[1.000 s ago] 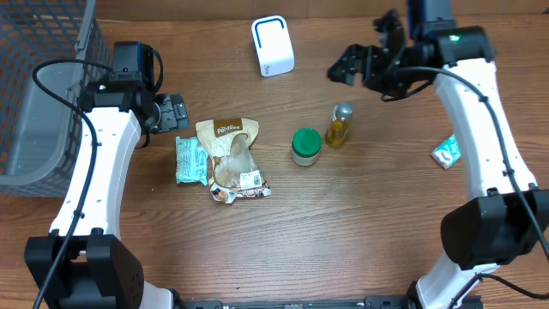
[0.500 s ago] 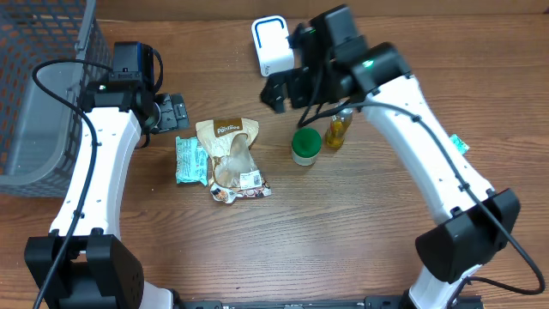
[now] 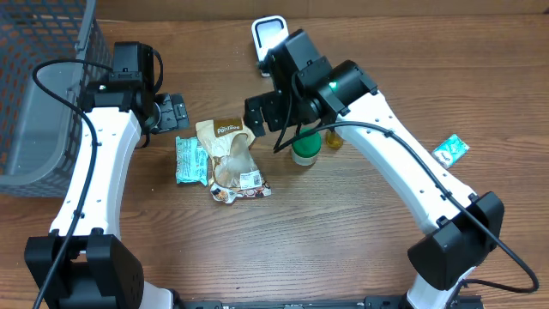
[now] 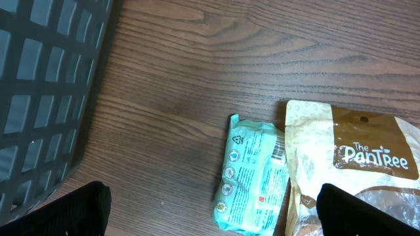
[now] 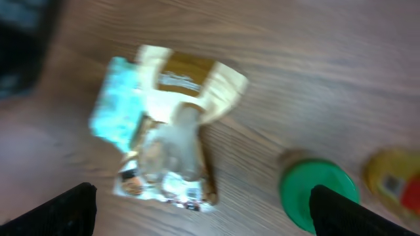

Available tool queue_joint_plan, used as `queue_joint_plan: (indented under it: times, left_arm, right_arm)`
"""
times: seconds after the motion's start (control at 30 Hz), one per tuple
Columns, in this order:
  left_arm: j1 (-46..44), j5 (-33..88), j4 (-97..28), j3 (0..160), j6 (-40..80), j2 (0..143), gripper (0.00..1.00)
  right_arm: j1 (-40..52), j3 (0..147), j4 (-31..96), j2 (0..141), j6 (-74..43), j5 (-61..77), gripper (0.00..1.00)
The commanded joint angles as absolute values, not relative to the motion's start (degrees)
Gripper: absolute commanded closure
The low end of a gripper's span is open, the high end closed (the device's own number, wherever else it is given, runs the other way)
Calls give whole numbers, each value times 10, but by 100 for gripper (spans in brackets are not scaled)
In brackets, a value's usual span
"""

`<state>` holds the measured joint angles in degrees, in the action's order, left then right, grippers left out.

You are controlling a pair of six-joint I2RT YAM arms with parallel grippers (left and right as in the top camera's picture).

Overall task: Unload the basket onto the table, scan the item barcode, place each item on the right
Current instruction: 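Swing the right gripper back over the green-lidded jar, then lower the right gripper and align it over the jar lid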

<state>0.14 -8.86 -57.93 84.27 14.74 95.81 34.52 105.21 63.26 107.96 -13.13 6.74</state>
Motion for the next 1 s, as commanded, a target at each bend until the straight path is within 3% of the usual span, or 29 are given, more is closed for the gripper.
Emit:
queue_joint_plan:
  times: [0.0, 0.77, 0.97]
  left_arm:
    - [4, -94, -581, 853, 139, 959, 0]
    - [4, -94, -581, 853, 139, 959, 0]
    - [4, -94, -581, 853, 139, 959, 0]
  right_arm:
    - [343, 1020, 635, 1079, -169, -15, 0]
    - [344, 936, 580, 1162, -150, -96, 1]
    - [346, 934, 597, 1164, -220, -77, 4]
